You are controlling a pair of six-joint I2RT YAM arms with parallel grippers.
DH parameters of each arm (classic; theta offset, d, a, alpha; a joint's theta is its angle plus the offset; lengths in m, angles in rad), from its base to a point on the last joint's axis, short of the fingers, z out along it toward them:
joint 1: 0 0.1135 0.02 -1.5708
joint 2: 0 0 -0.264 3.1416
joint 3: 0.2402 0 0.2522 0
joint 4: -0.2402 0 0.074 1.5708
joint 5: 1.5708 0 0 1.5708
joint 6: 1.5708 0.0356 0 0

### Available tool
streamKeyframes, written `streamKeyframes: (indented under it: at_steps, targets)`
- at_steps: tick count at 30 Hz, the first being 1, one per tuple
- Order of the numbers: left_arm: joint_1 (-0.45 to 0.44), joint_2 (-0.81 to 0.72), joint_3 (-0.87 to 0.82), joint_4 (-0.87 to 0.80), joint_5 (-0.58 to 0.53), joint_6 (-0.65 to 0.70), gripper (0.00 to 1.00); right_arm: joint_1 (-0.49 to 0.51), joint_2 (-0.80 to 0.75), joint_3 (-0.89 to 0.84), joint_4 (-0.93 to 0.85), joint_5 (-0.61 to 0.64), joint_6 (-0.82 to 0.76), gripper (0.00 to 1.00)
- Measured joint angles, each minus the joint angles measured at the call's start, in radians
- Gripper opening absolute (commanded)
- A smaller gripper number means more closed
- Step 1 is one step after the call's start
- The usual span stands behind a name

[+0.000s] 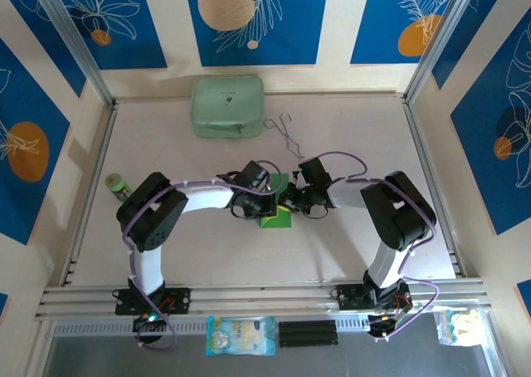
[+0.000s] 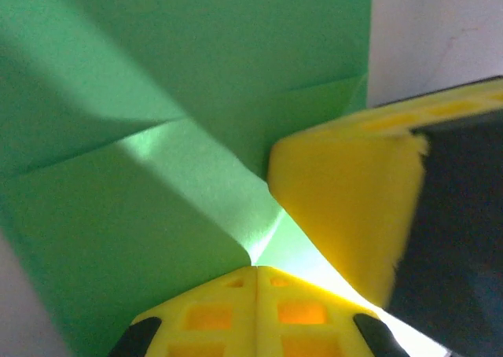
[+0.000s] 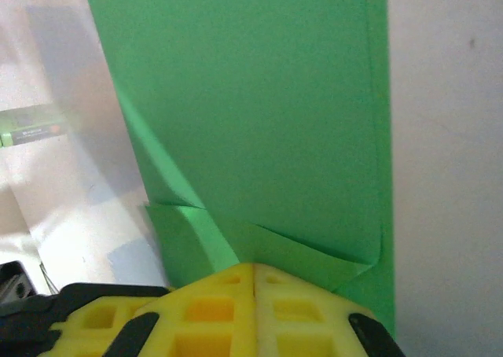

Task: Fold a paper plane with a square sheet of paper (pick it up from the middle)
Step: Fold the triangle a second time at the center of the table.

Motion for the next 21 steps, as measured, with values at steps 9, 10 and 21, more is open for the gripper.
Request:
streamKeyframes:
  at_steps: [9,10,21]
  targets:
    - [-0.001,-0.015,-0.046,0.066,0.001,0.0,0.0,-0.005,0.001,0.0,0.002,0.0,-0.001,0.01]
    - [-0.001,-0.026,-0.068,0.088,-0.002,0.0,0.01,-0.008,0.002,0.0,0.001,-0.002,-0.001,0.01]
    - [-0.001,-0.19,-0.307,0.183,0.025,-0.05,0.1,-0.01,0.022,0.021,-0.023,-0.033,-0.027,0.01]
